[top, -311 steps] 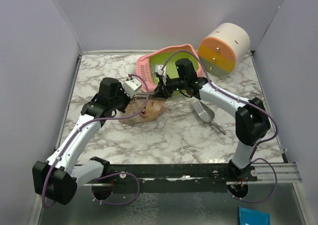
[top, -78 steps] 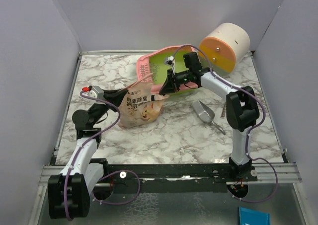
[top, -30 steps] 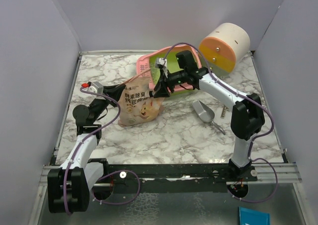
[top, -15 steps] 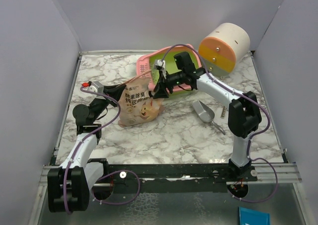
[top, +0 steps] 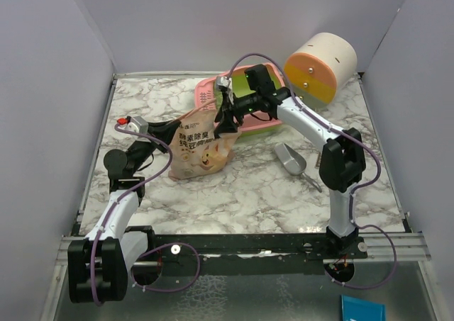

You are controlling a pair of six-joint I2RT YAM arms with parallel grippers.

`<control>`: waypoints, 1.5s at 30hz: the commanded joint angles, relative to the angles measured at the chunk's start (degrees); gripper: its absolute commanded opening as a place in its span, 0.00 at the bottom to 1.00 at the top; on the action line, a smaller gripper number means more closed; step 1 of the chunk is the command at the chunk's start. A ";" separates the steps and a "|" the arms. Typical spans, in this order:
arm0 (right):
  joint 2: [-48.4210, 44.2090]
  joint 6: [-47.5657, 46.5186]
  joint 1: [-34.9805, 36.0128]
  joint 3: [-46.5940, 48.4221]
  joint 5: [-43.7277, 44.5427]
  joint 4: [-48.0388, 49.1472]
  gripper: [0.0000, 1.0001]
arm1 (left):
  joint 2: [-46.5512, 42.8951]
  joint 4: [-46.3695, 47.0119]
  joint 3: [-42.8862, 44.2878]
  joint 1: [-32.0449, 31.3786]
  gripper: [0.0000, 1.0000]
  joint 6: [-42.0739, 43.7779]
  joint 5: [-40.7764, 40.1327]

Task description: Fill the litter box with clean litter

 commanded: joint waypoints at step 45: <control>-22.04 14.06 6.91 -30.60 37.04 24.34 0.01 | 14.70 -87.44 51.83 -6.44 0.66 30.93 17.56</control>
